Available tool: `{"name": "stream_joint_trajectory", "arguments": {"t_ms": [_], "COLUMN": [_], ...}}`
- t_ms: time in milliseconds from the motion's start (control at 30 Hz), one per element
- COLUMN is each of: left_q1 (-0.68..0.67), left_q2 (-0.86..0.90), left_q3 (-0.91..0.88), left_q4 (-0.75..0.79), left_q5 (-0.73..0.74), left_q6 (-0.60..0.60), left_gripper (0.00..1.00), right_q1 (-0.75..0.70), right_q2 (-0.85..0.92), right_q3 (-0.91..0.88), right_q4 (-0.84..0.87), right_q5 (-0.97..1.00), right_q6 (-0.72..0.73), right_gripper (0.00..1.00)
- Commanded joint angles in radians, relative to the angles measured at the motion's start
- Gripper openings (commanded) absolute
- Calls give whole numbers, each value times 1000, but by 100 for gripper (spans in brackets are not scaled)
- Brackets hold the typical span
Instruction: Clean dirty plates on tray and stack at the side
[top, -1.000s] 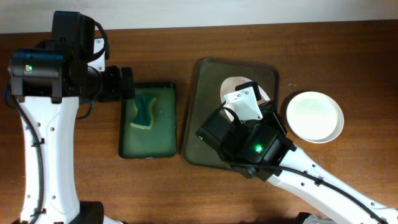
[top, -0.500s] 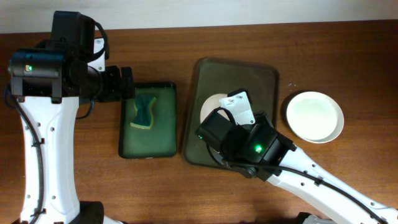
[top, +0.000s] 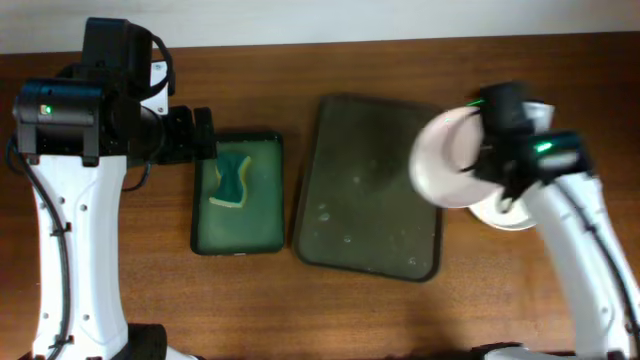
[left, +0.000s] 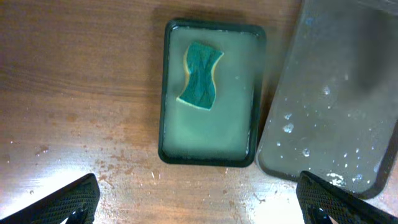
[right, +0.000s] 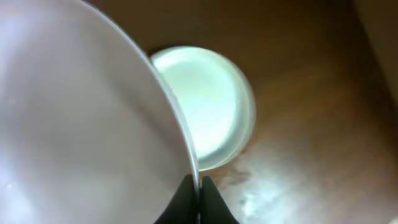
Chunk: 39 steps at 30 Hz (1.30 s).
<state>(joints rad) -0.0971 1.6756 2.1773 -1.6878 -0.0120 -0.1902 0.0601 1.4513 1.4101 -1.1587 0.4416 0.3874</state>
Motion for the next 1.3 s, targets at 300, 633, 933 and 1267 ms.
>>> {"name": "stream_joint_trajectory", "arguments": {"t_ms": [300,633,933,1267], "left_q1": [0,0,0,0], "left_q2": [-19,-19,-19,-19], "left_q3": [2,2,2,2], "left_q4": [0,0,0,0], "left_q5": [-8,-8,-8,-8], "left_q6": [6,6,6,6], "left_gripper": [100,99,99,99], "right_q1": [-529,234,40,-21], "right_q2": [128,-578,-1032,-1448], "right_q3": [15,15,-715,-1403], "right_q4": [37,29,493,1154], "right_q5": [-748,-690,-483,-488], "right_q6": [-201,-261,-249,-249], "right_gripper": [55,98,98,98]}}
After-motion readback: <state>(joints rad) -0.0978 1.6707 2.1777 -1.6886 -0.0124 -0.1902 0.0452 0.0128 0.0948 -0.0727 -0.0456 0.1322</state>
